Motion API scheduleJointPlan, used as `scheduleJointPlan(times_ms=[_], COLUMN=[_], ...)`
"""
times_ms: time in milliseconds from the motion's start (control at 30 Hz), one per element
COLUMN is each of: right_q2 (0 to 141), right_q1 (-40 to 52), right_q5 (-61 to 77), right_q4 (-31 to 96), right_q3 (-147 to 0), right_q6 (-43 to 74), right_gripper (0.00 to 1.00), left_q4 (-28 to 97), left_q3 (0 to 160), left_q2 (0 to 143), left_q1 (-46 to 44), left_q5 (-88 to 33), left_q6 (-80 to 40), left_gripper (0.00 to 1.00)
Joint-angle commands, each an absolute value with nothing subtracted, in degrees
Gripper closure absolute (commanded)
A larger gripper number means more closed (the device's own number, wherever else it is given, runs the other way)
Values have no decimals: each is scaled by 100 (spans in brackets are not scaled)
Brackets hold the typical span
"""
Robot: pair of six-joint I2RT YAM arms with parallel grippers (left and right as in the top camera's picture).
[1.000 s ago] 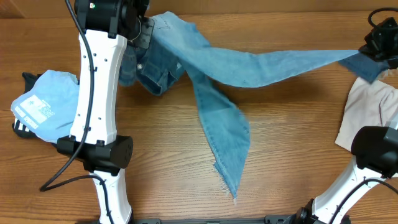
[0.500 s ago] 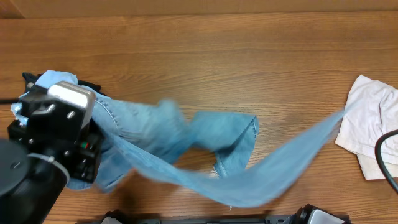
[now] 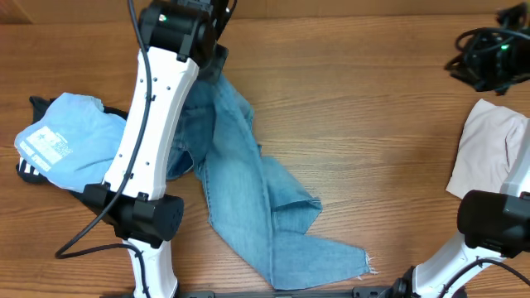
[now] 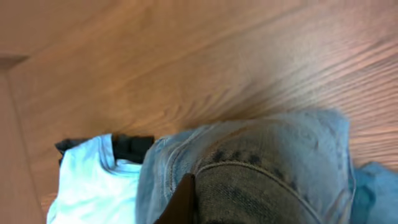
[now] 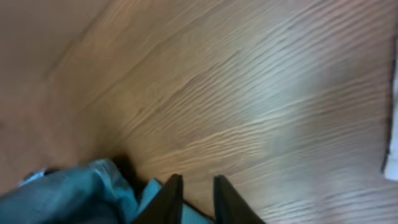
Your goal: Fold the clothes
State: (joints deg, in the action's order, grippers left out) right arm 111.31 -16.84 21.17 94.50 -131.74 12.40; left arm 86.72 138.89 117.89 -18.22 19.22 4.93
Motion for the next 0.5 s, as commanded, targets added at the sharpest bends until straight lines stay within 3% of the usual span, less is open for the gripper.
scheduleJointPlan(times_ms=[0, 167, 267, 333, 467], right_q2=[11098, 11098, 11098, 11098, 11100], right_q1=[-1361, -670, -183, 311, 1551], right_q5=[2196, 2370, 3385, 3485, 3319], right_q4=[9456, 9491, 9557, 9706, 9607], right_q3=[-13141, -13141, -13141, -13141, -13078], right_q6=[843, 257, -650, -1033, -1238], right_gripper=[78, 71, 60, 50, 39], left_q4=[8619, 8224, 7183, 6716, 5896], left_q3=[14582, 16007, 16446, 16446, 16424], left_q2=[11343, 11120, 10652, 10523, 10547], left_q1=[-1780, -1769, -1568, -1566, -1380], left_q5=[1874, 2596, 2582, 2733, 3148], left_q6=[602, 322, 622, 1100, 1330], left_gripper=[96, 96, 96, 96, 96])
